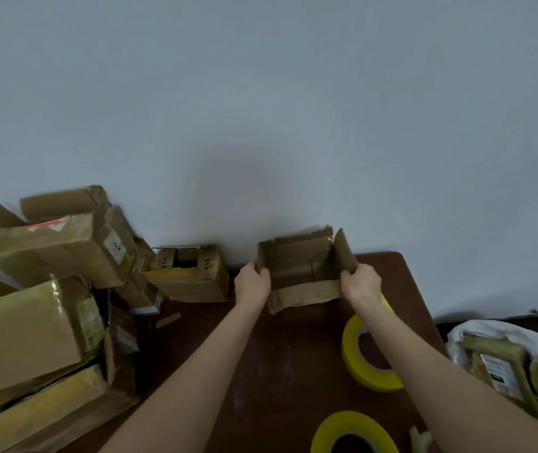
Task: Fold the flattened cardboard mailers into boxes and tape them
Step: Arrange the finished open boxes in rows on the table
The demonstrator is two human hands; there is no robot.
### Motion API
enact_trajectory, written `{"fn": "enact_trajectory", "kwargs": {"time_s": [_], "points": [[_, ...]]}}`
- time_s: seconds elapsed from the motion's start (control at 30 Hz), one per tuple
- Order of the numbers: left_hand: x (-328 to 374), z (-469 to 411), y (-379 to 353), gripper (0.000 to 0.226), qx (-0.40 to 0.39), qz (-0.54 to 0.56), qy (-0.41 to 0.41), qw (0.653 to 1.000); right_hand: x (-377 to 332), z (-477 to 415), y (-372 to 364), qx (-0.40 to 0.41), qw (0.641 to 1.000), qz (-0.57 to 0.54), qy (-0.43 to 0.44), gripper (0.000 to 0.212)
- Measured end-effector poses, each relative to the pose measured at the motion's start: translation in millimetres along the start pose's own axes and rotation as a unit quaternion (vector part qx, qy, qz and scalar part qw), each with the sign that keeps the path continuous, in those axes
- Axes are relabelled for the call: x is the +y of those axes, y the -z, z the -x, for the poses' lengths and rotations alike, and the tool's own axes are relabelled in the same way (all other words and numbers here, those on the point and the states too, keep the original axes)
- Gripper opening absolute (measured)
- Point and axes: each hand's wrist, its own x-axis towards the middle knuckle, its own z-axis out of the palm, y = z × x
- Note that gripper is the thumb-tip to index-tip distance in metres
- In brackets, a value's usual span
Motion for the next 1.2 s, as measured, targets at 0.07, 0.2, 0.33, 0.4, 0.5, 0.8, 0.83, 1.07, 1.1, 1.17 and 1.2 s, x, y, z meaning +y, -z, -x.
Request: {"fn": "enact_trajectory", "kwargs": {"time_s": [0.07,0.2,0.33,0.4,0.5,0.8,0.83,1.07,1.1,1.17,1.2], "points": [[3.3,-10.1,6.0,0.035,-0.016,0.143,0.041,0.989,-4.4,-11.9,6.1,-0.002,0.997,-0.068,-0.035,0.031],[5.2,-6.7,22.2,0.049,0.011,0.057,-0.07,0.996,-10.8,-2.9,4.1,-0.028,0.97,-0.215,-0.11,0.059],[-23.4,-16.7,73.8,0.057,0.196,-0.199,-0.245,0.929,-30.8,30.8,-1.0,0.156,0.98,-0.116,0.04,0.041],[-42.2,-32.4,104.2,0.066,0.202,-0.352,-0.215,0.888,-55.1,47.4,-17.5,0.109,0.976,-0.122,0.146,0.02],[-66.1,-38.8,133.2,0.041,0.12,-0.484,-0.187,0.846,-91.5,75.0,-65.7,-0.076,0.973,-0.032,0.215,0.018],[-133.6,23.0,142.7,0.027,0.009,-0.364,-0.481,0.798,-102.6,115.2,-157.0,-0.173,0.937,0.302,0.033,0.088],[-133.5,26.3,146.7,0.038,0.019,-0.344,-0.442,0.828,-97.4,117.2,-161.2,-0.168,0.932,0.318,0.037,0.086],[-111.5,1.2,150.3,0.089,-0.01,-0.215,-0.024,0.976,-81.9,118.5,-156.9,-0.146,0.953,0.263,0.039,0.083],[-105.8,-0.9,143.6,0.103,-0.036,-0.212,0.01,0.977,-79.7,118.4,-150.9,-0.15,0.955,0.253,0.041,0.075],[-96.4,-1.7,127.9,0.121,-0.075,-0.239,0.034,0.967,-70.5,114.1,-134.4,-0.149,0.967,0.202,0.033,0.054],[-93.6,-0.6,120.5,0.127,-0.091,-0.256,0.033,0.962,-64.5,110.3,-124.8,-0.14,0.976,0.164,0.027,0.044]]}}
